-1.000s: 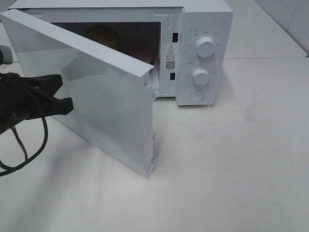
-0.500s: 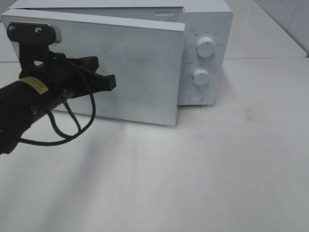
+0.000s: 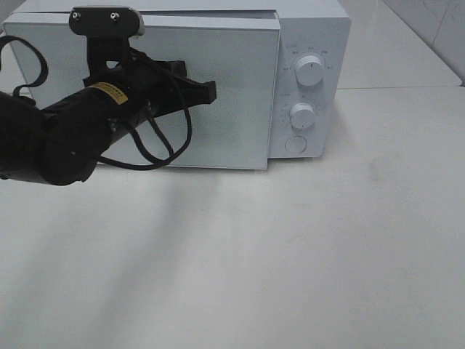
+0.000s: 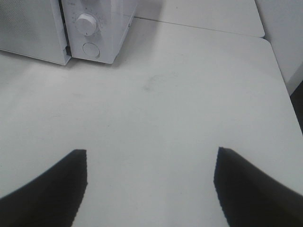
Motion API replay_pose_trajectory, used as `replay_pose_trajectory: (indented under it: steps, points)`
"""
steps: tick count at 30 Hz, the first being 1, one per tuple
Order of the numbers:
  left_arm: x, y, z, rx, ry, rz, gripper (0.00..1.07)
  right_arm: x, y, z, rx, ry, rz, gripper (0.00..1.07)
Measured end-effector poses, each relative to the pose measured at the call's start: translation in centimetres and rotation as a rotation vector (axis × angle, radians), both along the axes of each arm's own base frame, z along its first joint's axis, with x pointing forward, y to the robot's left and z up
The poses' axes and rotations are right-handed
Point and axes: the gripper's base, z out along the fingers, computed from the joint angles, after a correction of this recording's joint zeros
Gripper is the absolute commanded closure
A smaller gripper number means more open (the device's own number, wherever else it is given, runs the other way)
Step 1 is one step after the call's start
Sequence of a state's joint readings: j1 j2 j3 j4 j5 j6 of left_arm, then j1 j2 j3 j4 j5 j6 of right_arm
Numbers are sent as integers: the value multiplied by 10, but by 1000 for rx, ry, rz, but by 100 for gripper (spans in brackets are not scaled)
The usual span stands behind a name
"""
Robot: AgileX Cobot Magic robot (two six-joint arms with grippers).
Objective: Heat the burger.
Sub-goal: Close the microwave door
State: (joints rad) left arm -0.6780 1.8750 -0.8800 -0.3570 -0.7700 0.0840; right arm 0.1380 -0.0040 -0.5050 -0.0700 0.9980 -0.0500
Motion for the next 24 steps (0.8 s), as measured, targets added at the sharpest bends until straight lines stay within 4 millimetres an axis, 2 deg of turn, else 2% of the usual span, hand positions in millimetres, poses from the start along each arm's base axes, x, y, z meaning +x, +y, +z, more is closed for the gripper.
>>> replay_pose_trajectory:
  steps: [2,5,7,13,15,24]
  points:
    - [7,-10,0,2,9,-18,107,0,0,0,0,0,0,35]
    - [8,-14,0,6,12,-27,107,0,0,0,0,0,0,35]
    - [13,-25,-3,28,29,-50,107,0,0,0,0,0,0,35]
    - [20,-31,-5,25,48,-41,107,0,0,0,0,0,0,35]
    - [23,-38,-5,36,75,-58,107,0,0,0,0,0,0,35]
    - [30,-38,-5,69,70,-61,107,0,0,0,0,0,0,35]
